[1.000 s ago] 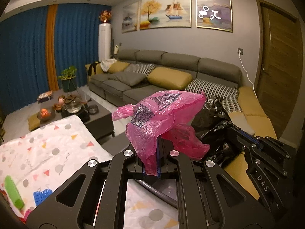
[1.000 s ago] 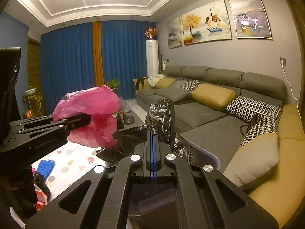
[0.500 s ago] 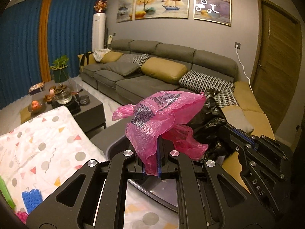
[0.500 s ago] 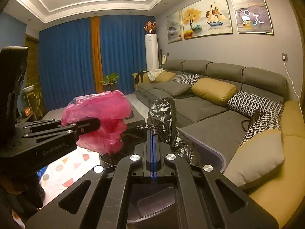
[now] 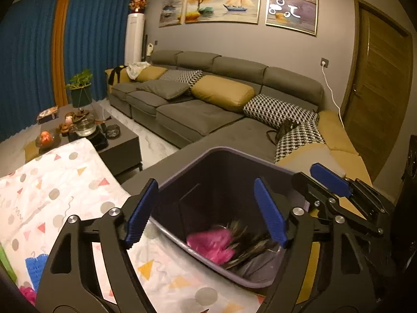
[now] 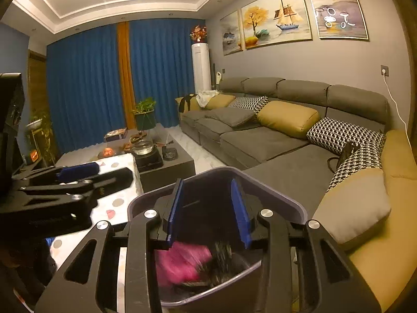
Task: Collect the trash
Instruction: 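Open both grippers to drop the bags into the grey bin, then move both grippers back toward the trash on the table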
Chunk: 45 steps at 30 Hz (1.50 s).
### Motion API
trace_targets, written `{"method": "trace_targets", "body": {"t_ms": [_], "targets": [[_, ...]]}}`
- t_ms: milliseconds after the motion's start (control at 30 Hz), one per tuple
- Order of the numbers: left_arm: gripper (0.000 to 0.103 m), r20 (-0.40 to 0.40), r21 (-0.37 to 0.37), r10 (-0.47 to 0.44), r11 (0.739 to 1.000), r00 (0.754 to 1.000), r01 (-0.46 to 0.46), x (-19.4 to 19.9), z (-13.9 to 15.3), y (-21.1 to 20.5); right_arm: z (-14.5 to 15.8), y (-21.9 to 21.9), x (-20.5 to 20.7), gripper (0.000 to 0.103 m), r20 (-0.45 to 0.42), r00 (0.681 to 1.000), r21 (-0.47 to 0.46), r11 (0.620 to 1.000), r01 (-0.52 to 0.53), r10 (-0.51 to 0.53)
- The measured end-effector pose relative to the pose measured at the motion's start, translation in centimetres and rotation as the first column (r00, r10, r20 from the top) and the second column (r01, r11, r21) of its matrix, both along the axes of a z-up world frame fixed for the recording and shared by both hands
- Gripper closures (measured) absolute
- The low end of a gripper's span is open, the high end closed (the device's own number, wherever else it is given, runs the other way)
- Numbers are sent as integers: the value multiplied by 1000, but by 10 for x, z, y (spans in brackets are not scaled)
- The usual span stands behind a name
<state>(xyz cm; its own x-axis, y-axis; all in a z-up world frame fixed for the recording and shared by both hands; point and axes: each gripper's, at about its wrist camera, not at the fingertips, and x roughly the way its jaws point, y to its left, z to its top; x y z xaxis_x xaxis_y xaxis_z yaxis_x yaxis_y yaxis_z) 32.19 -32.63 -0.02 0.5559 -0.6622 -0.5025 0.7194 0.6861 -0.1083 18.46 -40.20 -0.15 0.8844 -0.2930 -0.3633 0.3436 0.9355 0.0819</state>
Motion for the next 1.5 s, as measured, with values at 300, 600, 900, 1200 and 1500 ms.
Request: {"method": "trace_targets", "body": {"t_ms": [300,600,900,1200,1500], "targets": [[14,64,-50,100,994,993,-97,-20,33,45,8,17,-22,38,34,999,-11,1000,-6,7],[12,154,-115,263,962,953,-247,-71,69,124,16,62,-68,31,102,991,-29,996,-88,91],[12,191,-135,375,926,907,-354,-163,59,218,4,114,-119,30,116,977,-29,984,-175,177],[12,102,-141,481,874,871,-466,-247,-18,296,-26,166,-152,30,71,970,-17,973,-230,231],[14,124,-44,413,910,902,-411,-283,-64,286,-41,189,-166,30,39,963,0,964,-266,266]]}}
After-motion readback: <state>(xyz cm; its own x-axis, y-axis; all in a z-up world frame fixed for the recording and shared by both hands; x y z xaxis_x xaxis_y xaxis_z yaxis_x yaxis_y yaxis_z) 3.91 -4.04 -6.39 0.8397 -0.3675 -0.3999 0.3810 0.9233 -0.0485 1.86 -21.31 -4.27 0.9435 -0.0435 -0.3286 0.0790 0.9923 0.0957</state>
